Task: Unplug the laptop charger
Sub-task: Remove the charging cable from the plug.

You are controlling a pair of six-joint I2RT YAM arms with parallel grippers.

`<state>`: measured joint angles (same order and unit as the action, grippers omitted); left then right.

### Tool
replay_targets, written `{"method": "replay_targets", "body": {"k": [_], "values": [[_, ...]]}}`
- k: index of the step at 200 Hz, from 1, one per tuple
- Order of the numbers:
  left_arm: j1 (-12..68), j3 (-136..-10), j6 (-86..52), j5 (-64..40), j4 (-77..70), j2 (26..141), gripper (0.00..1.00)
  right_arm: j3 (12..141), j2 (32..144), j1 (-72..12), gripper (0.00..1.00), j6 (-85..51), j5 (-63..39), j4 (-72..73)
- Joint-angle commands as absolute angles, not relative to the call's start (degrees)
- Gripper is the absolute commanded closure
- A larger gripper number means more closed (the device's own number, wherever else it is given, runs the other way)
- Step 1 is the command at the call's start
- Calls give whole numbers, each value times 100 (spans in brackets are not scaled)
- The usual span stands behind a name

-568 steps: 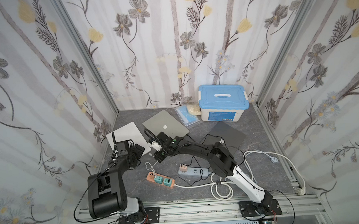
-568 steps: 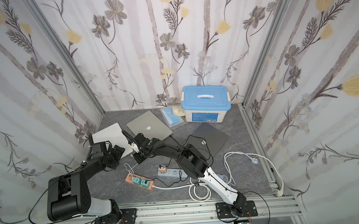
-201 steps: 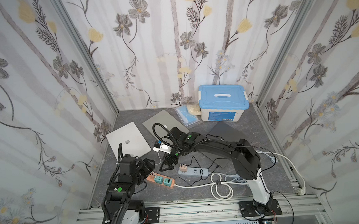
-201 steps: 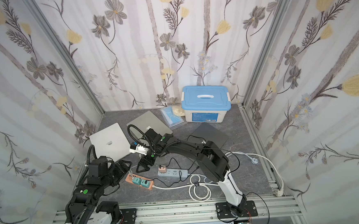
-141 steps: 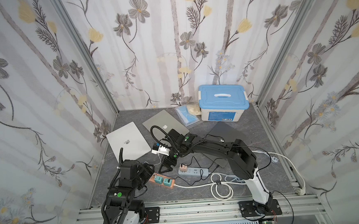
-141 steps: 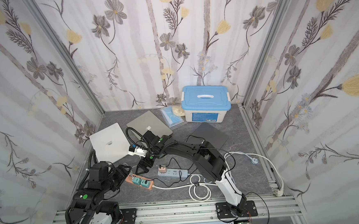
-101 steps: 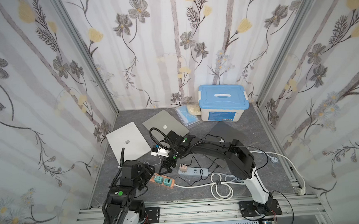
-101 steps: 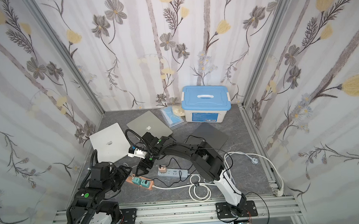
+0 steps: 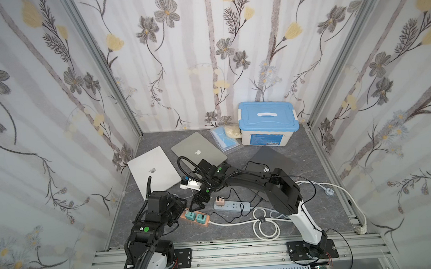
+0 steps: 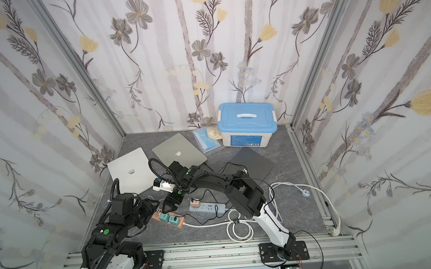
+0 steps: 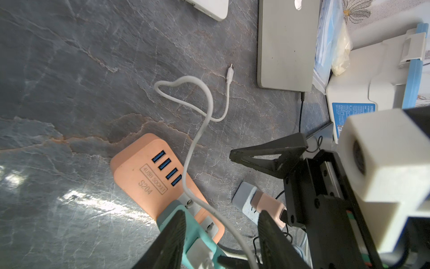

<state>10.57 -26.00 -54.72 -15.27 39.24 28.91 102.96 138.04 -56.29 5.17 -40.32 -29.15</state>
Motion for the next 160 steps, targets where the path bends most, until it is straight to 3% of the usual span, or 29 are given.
{"method": "replay_targets", "body": {"k": [1, 59, 91, 130, 160], "values": [[1062, -2536, -5586, -1586, 3650, 2929, 52, 10388, 13893, -5651, 9, 521, -4087, -2892], [1089, -2558, -5457, -1625, 3535, 3060, 68, 10377, 13966, -5667, 10, 514, -3881, -2985], [1095, -2591, -5412, -1739, 3474, 3078, 83, 10388, 13983, -5678, 10, 466, -3693, -2984], [1099, -2619, -5361, -1755, 3549, 3012, 93, 10398, 14009, -5688, 10, 450, -3366, -3077], [1099, -2716, -5294, -1730, 3628, 2962, 95, 10402, 14019, -5704, 11, 475, -3037, -3188]]}}
